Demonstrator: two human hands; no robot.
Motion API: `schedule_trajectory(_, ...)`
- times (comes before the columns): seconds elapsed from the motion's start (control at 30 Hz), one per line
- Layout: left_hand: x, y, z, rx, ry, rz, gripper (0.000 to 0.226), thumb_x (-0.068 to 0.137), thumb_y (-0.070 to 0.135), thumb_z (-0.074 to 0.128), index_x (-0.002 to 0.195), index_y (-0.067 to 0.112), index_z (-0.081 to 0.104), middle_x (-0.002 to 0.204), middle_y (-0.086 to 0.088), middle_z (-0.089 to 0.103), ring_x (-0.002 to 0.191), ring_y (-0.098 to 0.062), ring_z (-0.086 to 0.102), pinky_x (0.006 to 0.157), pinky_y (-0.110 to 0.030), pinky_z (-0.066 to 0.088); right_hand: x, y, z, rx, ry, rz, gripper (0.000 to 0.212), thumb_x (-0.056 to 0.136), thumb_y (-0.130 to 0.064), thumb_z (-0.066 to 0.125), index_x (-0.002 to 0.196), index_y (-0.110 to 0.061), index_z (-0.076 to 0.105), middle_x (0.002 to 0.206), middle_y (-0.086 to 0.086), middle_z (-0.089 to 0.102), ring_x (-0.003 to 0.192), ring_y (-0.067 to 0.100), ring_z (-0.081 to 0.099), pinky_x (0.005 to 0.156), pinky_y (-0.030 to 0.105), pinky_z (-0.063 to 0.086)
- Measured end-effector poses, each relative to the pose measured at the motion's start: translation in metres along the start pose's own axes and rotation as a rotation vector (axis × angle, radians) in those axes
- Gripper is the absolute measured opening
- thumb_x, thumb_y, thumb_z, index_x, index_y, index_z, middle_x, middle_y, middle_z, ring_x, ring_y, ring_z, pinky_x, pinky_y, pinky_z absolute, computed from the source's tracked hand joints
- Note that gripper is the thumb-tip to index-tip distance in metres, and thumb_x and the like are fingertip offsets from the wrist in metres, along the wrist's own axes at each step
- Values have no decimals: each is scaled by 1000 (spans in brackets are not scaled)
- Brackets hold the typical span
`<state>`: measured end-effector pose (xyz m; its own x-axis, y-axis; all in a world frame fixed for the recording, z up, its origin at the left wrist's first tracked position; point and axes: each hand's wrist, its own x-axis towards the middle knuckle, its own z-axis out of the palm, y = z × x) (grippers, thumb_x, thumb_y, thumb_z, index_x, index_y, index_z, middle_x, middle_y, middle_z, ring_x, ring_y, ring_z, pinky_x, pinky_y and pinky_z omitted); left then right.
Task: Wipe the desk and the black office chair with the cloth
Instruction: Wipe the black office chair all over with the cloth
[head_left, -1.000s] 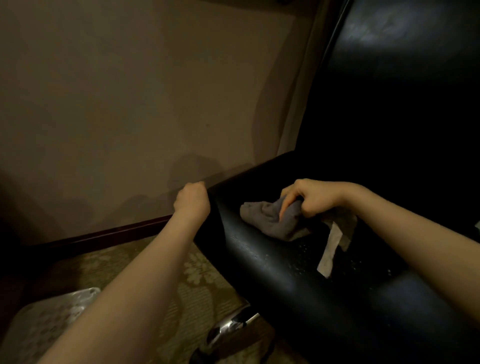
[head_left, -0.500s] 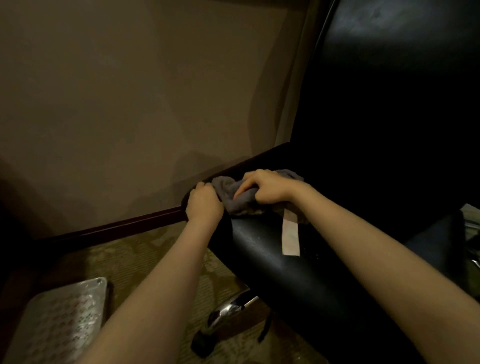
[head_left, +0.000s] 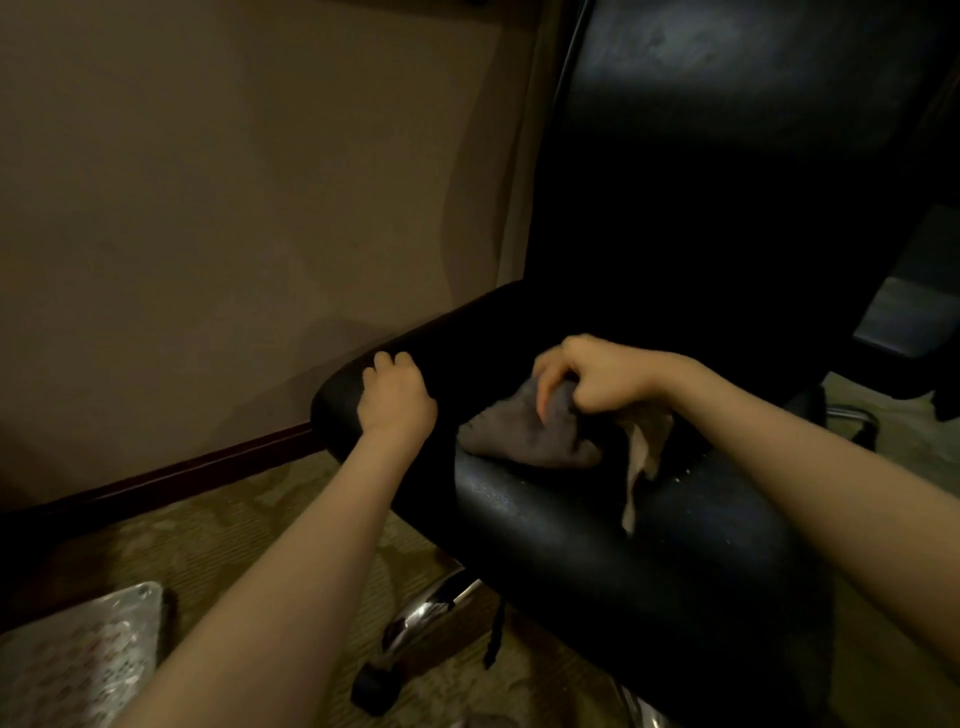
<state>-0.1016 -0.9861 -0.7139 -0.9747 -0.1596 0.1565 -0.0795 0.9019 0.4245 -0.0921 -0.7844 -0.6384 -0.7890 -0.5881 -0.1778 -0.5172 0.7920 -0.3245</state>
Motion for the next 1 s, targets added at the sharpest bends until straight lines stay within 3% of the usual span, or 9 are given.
schedule_trajectory(0.1, 4, 3, 2, -136, -2, -41, 38, 90, 7, 53, 125, -2, 42, 129, -22, 44, 121, -37, 43, 95, -42, 40, 30, -5, 1, 0, 234, -20, 47, 55, -19, 39, 86, -34, 71, 100, -5, 62, 96, 17, 60, 92, 33, 47)
schedule_trajectory(0.23, 11, -15, -1, -393, 23, -266, 15, 93, 11, 48, 108, 5, 48, 121, -19, 54, 111, -33, 51, 80, -30, 37, 64, -41, 40, -135, 124, -86, 43, 76, -12, 51, 107, -37, 69, 119, -6, 56, 111, 17, 50, 97, 38, 37)
schedule_trajectory(0.33, 9, -21, 2, -418, 30, -300, 8, 94, 5, 43, 99, 9, 47, 117, -18, 56, 98, -29, 51, 74, -28, 33, 63, -50, 53, -293, 105, -116, 45, 83, -10, 50, 114, -41, 64, 118, -6, 48, 106, 19, 41, 86, 34, 27)
schedule_trajectory(0.63, -4, -11, 5, -305, 48, -207, 24, 92, -3, 42, 115, 2, 49, 120, -20, 49, 94, -29, 49, 77, -34, 40, 1, -31, 43, -358, -71, -139, 45, 78, -2, 49, 98, -38, 69, 115, -8, 51, 104, 13, 42, 88, 31, 25)
schedule_trajectory(0.83, -13, 9, 8, -176, 62, -56, 32, 89, -4, 48, 120, 4, 47, 129, -20, 38, 117, -37, 38, 93, -41, 41, -32, -16, 33, -311, -116, -60, 37, 76, 4, 48, 88, -21, 73, 112, -6, 55, 95, 9, 48, 85, 27, 35)
schedule_trajectory(0.9, -10, 25, 11, -157, 84, 45, 32, 88, -3, 50, 119, 3, 48, 127, -20, 41, 115, -37, 40, 93, -41, 41, -32, -3, 21, -157, -50, -19, 35, 72, 2, 48, 85, -17, 74, 108, -1, 60, 95, 15, 56, 90, 34, 44)
schedule_trajectory(1.0, -5, 49, 17, -213, 17, 112, 27, 89, 3, 51, 116, 3, 50, 123, -20, 47, 113, -37, 44, 91, -42, 40, -11, 22, 0, -6, 294, 77, 35, 67, -11, 46, 87, -19, 74, 104, 0, 62, 98, 22, 60, 93, 39, 46)
